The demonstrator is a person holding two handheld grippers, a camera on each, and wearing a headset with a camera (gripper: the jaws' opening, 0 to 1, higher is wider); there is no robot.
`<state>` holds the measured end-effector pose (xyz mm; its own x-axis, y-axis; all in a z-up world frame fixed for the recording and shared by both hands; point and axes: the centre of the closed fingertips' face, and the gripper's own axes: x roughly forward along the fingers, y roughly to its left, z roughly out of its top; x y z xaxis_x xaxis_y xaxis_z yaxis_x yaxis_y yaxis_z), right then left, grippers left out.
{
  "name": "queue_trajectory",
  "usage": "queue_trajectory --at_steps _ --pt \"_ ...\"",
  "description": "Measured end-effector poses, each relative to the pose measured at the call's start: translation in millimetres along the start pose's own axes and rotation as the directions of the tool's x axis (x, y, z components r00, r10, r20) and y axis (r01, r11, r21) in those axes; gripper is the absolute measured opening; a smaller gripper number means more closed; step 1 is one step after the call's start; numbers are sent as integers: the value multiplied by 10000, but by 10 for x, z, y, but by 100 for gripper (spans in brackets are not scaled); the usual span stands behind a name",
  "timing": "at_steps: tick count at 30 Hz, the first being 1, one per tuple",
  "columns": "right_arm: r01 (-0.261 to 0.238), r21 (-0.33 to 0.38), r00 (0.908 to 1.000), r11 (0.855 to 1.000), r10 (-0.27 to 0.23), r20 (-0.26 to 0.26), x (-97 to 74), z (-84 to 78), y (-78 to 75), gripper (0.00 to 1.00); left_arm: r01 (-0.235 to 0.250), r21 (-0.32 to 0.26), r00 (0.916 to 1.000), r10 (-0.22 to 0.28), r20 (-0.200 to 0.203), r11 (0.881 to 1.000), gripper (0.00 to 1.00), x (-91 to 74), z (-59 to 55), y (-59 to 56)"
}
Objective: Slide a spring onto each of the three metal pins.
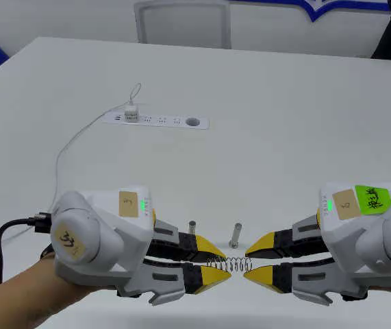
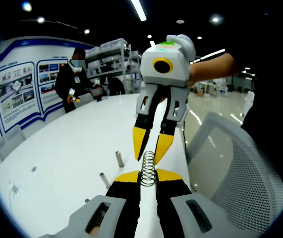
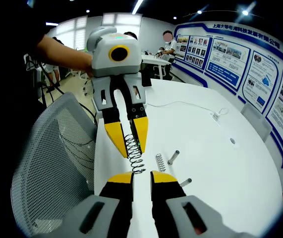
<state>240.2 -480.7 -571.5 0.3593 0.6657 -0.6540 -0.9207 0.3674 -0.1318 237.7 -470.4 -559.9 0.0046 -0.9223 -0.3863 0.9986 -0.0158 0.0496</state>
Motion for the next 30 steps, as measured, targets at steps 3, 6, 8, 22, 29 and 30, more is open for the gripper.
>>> queue_trajectory --at_steps 3,6,8,22,29,30 --pt "-72 239 9992 9997 63 406 2 85 3 13 102 10 9998 -102 169 9999 10 2 18 36" --pt "-95 491 9976 9988 61 695 5 158 4 13 302 83 9992 -304 253 9995 10 17 34 27" --pt "-182 144 9989 9997 176 436 23 138 33 12 342 263 9992 -348 215 9991 10 14 15 19" --pt "-7 548 9974 9985 -33 723 63 246 23 10 913 723 9958 -904 -160 9932 10 28 -142 100" --pt "-73 829 9901 9965 -44 1405 -10 420 -26 10 722 675 9974 -718 -83 9951 10 73 -108 107" --pt "-95 953 9869 9954 -60 1613 -24 438 -41 10 686 645 9976 -684 -46 9956 10 80 -96 115"
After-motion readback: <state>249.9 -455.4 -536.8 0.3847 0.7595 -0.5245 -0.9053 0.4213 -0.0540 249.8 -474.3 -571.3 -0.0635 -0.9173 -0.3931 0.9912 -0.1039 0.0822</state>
